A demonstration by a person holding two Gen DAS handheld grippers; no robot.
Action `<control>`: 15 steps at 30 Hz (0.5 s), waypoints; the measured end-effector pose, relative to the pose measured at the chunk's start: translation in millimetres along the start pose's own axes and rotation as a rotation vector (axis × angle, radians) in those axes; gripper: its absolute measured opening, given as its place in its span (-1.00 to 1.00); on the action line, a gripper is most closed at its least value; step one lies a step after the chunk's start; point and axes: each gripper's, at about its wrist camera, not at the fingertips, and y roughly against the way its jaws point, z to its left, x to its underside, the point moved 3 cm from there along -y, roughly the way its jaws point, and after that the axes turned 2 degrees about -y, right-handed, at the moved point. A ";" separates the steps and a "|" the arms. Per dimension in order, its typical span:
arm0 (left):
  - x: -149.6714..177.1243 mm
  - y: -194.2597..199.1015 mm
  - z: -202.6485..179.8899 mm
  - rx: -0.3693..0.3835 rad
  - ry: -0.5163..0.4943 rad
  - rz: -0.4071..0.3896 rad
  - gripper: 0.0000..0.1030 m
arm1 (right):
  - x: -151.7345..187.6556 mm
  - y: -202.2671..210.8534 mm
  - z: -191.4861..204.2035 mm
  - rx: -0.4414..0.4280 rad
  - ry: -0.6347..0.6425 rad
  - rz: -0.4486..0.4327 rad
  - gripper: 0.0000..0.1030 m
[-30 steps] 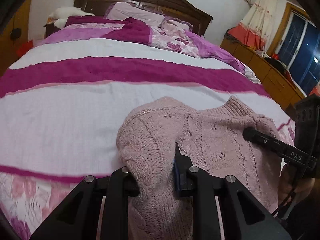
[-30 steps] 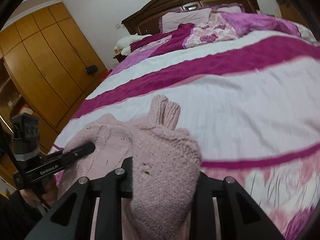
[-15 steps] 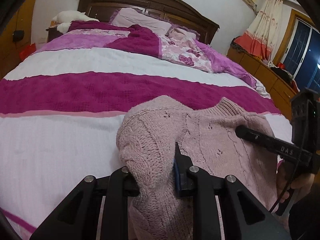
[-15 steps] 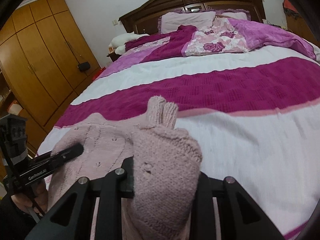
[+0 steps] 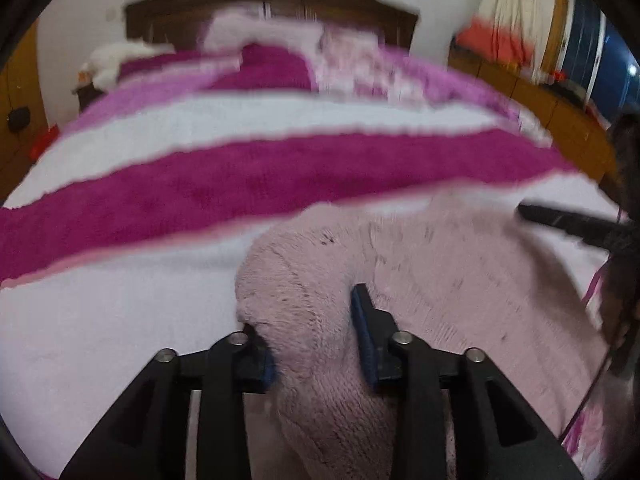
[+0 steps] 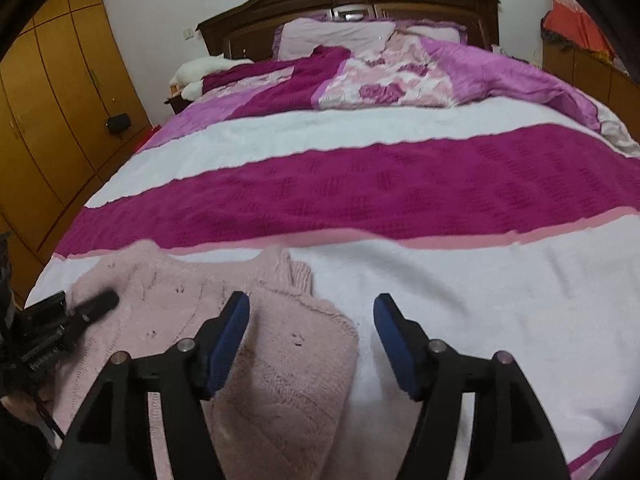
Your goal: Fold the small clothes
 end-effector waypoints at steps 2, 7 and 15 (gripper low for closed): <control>1.8 -11.1 14.3 0.020 0.116 0.160 -0.40 | 5.5 5.2 4.3 0.009 -0.002 0.016 0.39; 16.6 15.5 57.5 0.214 0.523 0.258 -0.23 | 20.2 21.7 20.8 0.016 0.028 0.041 0.39; 46.7 102.3 35.1 -0.010 0.330 0.179 -0.23 | 41.2 74.6 45.3 0.010 0.062 0.027 0.39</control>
